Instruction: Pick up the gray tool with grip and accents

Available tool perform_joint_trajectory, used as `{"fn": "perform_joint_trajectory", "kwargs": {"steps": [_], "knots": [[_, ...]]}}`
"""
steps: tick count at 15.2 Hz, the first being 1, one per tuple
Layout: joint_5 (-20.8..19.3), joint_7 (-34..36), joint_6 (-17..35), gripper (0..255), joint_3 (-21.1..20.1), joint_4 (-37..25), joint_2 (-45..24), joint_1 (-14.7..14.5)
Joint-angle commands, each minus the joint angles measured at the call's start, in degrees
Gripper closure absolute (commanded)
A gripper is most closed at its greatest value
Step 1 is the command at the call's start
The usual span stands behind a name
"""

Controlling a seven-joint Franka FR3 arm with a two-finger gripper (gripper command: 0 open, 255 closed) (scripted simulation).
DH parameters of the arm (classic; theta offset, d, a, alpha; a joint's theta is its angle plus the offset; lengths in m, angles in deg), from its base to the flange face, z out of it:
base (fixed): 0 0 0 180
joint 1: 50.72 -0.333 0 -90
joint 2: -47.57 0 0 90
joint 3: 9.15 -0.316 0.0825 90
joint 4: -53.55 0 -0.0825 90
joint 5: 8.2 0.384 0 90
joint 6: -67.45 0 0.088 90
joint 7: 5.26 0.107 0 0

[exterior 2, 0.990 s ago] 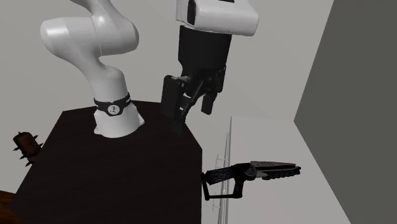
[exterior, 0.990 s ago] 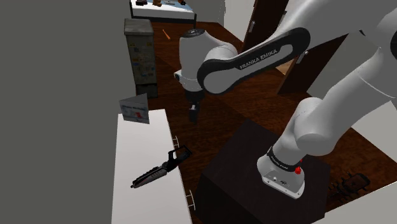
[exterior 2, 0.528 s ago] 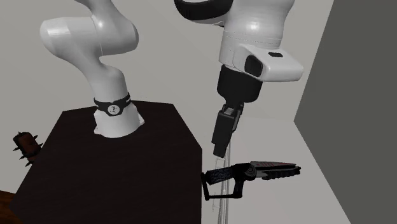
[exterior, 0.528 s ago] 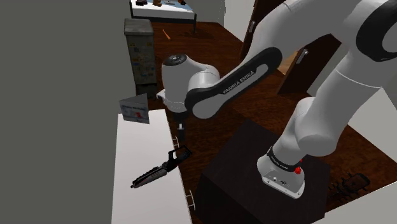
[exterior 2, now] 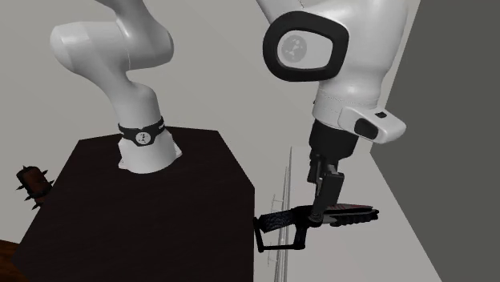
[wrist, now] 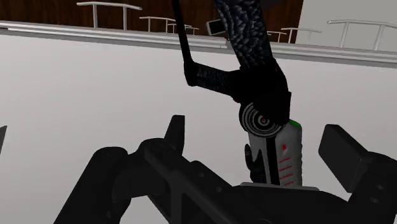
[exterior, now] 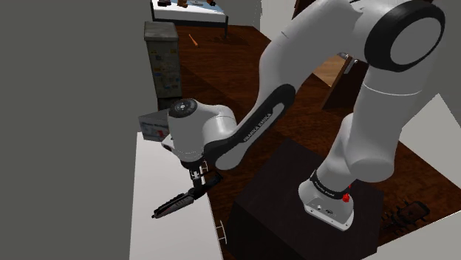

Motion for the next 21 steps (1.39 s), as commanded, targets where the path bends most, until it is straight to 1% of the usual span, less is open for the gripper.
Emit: {"fn": "perform_joint_trajectory", "kwargs": {"steps": [1, 3, 4, 11, 13, 14, 21], "knots": [[-2.8, 0.4, 2.0, 0, 0.0, -1.4, -3.5, -1.5], [-5.6, 1.0, 3.5, 0, 0.2, -3.3, -7.1, -3.4], [-6.4, 1.2, 3.9, 0, 0.4, -3.9, -8.1, -4.0], [-9.8, 3.8, 7.7, 0, 2.8, -4.9, -13.2, -5.8], [-10.0, 4.0, 8.0, 0, 3.0, -5.0, -13.6, -5.9], [-10.0, 3.9, 8.0, 255, 3.0, -4.9, -13.5, -5.9], [-10.0, 4.0, 8.0, 255, 3.0, -4.9, -13.5, -6.0]]}}
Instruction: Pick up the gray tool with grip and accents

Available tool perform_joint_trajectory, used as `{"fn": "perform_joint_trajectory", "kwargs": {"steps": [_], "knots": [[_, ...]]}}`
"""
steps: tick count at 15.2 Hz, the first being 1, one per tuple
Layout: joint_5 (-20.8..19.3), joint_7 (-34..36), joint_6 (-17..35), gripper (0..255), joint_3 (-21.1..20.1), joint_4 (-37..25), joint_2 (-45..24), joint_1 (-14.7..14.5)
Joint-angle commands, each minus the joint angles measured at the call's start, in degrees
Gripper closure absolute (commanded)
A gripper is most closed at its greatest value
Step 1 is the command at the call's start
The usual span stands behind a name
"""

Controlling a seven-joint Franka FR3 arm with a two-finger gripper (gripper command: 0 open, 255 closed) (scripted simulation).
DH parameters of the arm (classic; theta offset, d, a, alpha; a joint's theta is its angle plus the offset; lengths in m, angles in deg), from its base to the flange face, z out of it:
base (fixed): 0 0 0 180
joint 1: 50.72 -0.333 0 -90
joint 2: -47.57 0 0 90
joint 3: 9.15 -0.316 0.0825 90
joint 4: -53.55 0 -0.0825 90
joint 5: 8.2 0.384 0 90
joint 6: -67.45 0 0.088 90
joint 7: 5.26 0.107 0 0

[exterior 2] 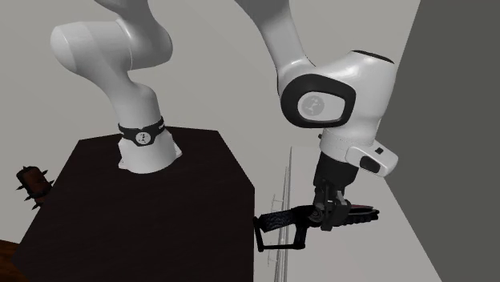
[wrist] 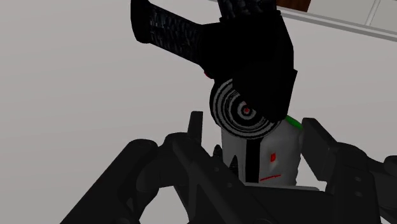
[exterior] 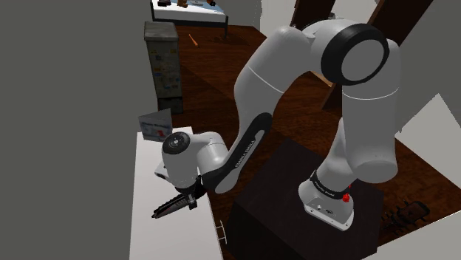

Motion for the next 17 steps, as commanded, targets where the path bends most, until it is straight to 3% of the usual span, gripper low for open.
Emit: {"fn": "perform_joint_trajectory", "kwargs": {"steps": [1, 17], "knots": [[0.0, 0.0, 0.0, 255, 0.0, 0.0, -0.1, 0.0], [7.4, -5.7, -8.3, 255, -4.7, 1.3, 10.4, 3.4]]}}
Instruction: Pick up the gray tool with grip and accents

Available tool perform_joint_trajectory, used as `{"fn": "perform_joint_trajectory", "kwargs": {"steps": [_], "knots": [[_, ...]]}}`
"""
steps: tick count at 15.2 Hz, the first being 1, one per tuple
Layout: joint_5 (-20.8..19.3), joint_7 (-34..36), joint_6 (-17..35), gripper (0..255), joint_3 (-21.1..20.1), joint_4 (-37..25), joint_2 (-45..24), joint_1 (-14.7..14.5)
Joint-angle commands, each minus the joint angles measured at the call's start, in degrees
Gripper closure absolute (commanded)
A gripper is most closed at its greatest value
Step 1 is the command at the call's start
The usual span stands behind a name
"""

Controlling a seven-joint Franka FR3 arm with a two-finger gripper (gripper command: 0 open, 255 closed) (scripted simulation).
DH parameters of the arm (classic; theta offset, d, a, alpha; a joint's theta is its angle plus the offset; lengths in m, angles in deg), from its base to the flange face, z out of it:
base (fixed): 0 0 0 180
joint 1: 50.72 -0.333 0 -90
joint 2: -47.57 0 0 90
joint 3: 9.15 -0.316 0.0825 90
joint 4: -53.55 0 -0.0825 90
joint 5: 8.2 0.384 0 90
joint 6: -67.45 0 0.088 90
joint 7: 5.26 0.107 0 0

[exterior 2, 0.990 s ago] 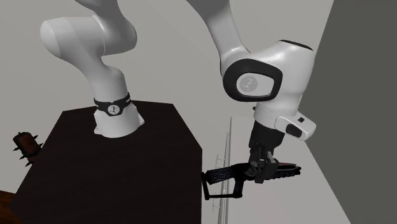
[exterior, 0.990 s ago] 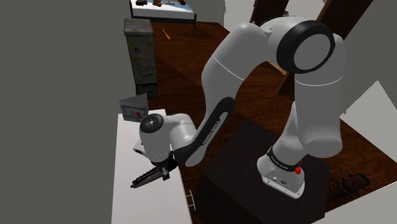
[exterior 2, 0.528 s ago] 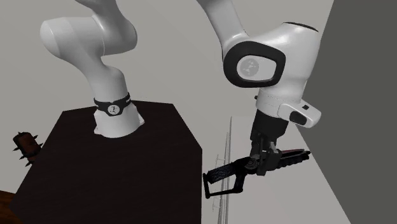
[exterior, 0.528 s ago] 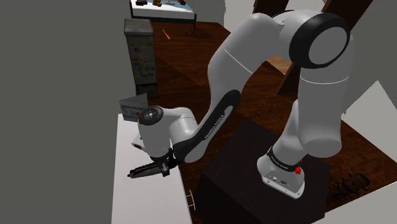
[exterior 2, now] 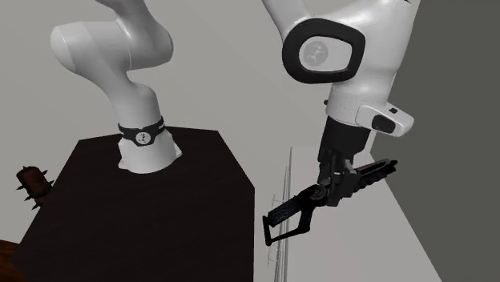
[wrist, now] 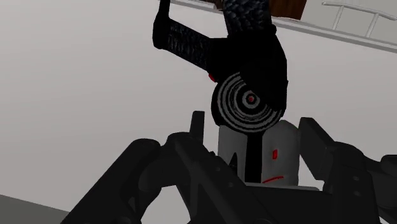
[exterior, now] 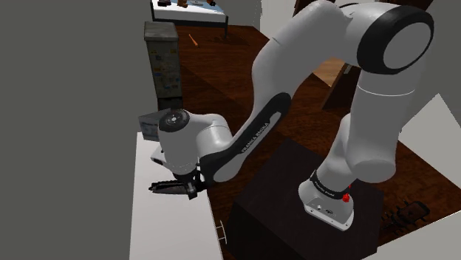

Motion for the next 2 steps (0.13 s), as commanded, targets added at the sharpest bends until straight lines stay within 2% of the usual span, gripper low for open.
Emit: {"fn": "perform_joint_trajectory", "kwargs": {"steps": [1, 2], "knots": [[0.5, -0.3, -0.7, 255, -0.3, -0.2, 0.6, 0.1], [0.5, -0.3, -0.7, 255, -0.3, -0.2, 0.6, 0.1]]}}
